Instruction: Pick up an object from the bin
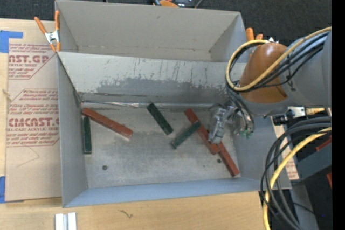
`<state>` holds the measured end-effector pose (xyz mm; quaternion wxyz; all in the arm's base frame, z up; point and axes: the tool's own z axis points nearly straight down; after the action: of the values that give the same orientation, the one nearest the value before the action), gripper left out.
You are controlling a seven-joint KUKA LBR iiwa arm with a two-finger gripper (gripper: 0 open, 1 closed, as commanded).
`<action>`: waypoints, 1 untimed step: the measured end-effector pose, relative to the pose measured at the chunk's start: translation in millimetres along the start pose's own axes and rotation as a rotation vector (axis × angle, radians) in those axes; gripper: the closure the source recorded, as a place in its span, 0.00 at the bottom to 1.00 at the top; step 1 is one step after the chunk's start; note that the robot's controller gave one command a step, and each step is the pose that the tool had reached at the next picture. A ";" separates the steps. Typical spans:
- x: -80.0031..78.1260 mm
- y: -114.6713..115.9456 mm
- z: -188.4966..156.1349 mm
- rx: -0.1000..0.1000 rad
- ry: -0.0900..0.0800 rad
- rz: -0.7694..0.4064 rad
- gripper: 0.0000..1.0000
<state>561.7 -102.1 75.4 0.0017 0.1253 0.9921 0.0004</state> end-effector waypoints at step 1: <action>1.5 -0.3 4.7 0.001 -0.001 0.001 0.00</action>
Offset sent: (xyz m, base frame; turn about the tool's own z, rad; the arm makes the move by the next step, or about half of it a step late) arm 0.0000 0.0000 0.0000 0.0000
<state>560.2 -102.0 70.7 0.0022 0.1257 0.9921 -0.0003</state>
